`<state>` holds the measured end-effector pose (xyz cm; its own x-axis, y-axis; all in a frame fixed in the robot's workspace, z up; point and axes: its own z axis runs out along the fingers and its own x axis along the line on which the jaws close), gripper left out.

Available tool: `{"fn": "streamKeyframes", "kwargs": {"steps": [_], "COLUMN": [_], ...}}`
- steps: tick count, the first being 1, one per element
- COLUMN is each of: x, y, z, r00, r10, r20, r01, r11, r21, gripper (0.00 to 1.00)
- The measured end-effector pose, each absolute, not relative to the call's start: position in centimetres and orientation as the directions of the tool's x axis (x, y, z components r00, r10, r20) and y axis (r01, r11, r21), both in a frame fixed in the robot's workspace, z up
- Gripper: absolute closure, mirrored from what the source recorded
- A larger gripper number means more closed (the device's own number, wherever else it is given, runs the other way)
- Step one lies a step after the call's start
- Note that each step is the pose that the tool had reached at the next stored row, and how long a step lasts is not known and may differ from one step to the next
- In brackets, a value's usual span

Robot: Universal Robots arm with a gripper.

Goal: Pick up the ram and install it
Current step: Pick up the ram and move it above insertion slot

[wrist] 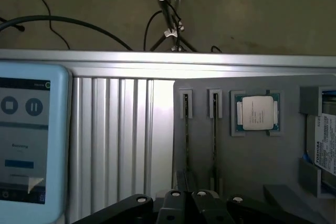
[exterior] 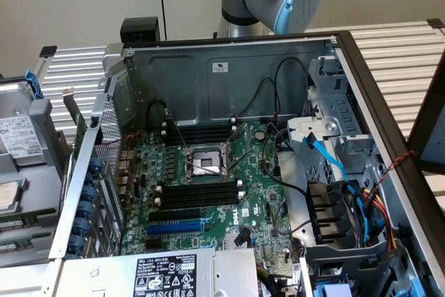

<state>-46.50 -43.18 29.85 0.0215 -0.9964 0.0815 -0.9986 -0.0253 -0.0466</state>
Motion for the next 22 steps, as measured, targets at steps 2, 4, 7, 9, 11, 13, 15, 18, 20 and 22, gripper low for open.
{"fn": "streamKeyframes", "kwargs": {"steps": [2,4,7,9,11,13,15,18,20,22], "x": [-46.5,-46.5,-46.5,-46.5,-46.5,-46.5,-46.5,-46.5,-46.5,-46.5], "y": [-43.2,-43.3,-43.3,-43.4,-43.4,-43.5,-43.5,-43.6,-43.6,-43.6], "z": [29.5,29.1,28.6,28.2,27.9,27.5,27.1,26.6,26.2,25.9], "r00": [0.022,0.021,0.021,0.022,0.021,0.021,0.021,0.022,0.021,0.021], "r10": [-0.996,-0.996,-0.996,-0.996,-0.996,-0.996,-0.996,-0.996,-0.996,-0.996], "r20": [0.081,0.081,0.081,0.081,0.081,0.081,0.081,0.081,0.081,0.081], "r01": [-0.999,-0.999,-0.999,-0.999,-0.999,-0.999,-0.999,-0.999,-0.999,-0.999], "r11": [-0.025,-0.025,-0.025,-0.025,-0.025,-0.025,-0.025,-0.025,-0.025,-0.025], "r21": [-0.047,-0.047,-0.047,-0.047,-0.047,-0.047,-0.047,-0.047,-0.047,-0.047], "gripper": [0.90,0.89,0.83,0.83,0.83,0.81,0.75,0.75,0.75,0.75]}}
